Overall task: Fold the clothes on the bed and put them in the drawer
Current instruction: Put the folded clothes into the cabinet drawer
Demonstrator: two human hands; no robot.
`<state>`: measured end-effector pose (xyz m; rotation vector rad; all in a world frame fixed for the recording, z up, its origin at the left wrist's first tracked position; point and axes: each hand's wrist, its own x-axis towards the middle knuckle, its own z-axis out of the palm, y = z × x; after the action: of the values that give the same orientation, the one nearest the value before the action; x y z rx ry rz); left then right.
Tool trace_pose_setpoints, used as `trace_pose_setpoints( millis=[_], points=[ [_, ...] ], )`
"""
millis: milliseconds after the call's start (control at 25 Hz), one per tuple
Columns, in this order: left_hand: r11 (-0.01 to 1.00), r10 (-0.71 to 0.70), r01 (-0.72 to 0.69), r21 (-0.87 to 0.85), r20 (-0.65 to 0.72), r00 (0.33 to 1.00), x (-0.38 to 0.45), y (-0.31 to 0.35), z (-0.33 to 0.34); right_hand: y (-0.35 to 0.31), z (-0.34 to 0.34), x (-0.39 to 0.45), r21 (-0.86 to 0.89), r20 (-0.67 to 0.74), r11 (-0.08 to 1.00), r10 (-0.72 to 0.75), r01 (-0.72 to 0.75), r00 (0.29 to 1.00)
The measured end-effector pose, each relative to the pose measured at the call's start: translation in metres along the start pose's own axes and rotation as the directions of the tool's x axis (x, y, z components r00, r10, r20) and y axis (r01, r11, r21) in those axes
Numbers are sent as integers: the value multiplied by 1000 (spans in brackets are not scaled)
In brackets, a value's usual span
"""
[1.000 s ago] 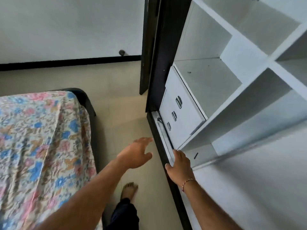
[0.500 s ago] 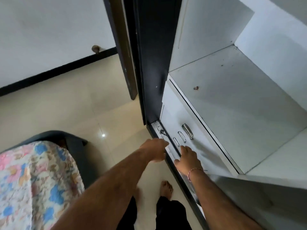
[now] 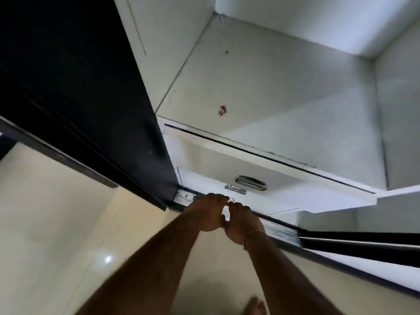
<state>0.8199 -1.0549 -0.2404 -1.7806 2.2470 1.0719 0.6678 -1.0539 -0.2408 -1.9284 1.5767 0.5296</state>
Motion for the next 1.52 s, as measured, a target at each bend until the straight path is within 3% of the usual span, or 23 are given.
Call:
trace_pose_setpoints(
  millis=[160, 320, 480, 640, 760, 920, 1040, 1320, 1440, 1520],
  points=[
    [990, 143, -144, 7, -165, 976, 51, -45, 70, 14, 63, 58, -36, -238, 999, 13, -22, 971],
    [963, 66, -159, -215, -385, 921, 80, -73, 135, 17, 113, 101, -57, -534, 996, 29, -70, 845],
    [975, 109, -200, -100, -568, 816, 76, -91, 172, 24, 150, 113, -43, -618, 989, 87, -144, 782],
    [951, 293, -294, 97, -596, 748, 60, -91, 161, 14, 125, 114, -53, -711, 981, 94, -187, 697],
    [947, 318, -227, 226, -598, 736, 49, -90, 135, 11, 109, 110, -72, -718, 981, 74, -180, 692],
    [924, 316, -144, 355, -493, 811, 44, -83, 102, 9, 101, 103, -14, -623, 993, 83, -118, 778],
    [946, 246, -95, 311, -491, 836, 37, -71, 95, 12, 104, 97, -35, -572, 994, 68, -107, 817],
    [959, 251, -120, 255, -583, 773, -15, -39, 111, -2, 109, 50, -19, -504, 993, 94, -120, 859],
    [912, 332, -76, 404, -615, 715, -40, -40, 101, -12, 140, 9, -14, -464, 995, 79, -96, 882],
    [896, 328, -30, 444, -613, 719, -55, -41, 104, -15, 165, -18, 17, -422, 998, 66, -65, 904]
  ],
)
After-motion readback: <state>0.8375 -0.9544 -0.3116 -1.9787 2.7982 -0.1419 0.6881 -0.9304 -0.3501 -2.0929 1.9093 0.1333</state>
